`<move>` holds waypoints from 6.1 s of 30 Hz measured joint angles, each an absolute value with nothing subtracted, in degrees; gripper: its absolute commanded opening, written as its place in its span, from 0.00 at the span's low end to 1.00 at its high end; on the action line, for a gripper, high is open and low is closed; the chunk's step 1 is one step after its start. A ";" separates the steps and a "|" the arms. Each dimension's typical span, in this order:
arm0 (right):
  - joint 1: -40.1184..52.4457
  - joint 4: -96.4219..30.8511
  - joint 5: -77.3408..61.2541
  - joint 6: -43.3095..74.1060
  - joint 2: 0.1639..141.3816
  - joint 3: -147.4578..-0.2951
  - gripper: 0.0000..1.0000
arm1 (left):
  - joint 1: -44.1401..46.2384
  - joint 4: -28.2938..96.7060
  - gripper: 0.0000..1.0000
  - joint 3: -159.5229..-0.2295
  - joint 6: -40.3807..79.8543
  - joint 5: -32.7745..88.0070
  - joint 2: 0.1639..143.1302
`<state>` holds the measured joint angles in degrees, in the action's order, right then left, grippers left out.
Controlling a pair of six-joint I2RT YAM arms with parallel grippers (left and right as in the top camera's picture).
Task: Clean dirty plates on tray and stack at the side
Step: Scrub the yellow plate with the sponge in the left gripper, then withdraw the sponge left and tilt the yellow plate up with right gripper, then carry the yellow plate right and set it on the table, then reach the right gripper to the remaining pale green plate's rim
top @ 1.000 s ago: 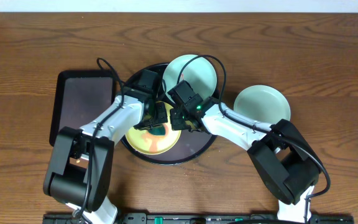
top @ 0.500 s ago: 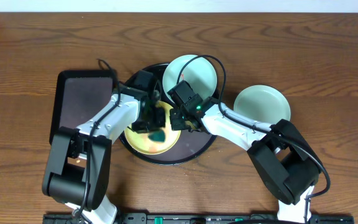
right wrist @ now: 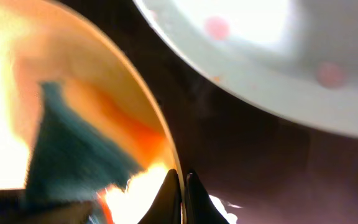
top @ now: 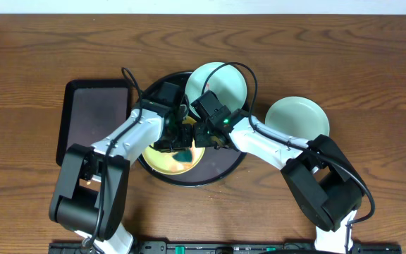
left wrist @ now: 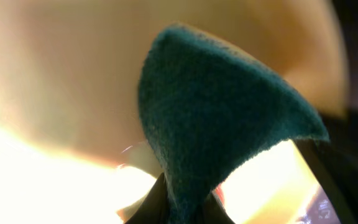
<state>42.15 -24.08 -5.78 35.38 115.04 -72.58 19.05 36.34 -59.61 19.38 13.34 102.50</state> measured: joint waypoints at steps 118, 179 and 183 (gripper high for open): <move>58.48 -17.74 46.85 -22.11 92.51 -73.43 0.01 | -12.93 49.06 0.07 -77.80 26.50 -6.39 91.50; -1.45 -49.21 -15.66 13.80 96.60 -79.05 0.33 | -12.93 49.15 0.07 -77.80 26.50 -6.39 91.50; 3.99 -49.06 -18.13 12.27 98.35 -87.46 0.40 | -12.93 49.15 0.07 -77.80 26.50 -6.39 91.50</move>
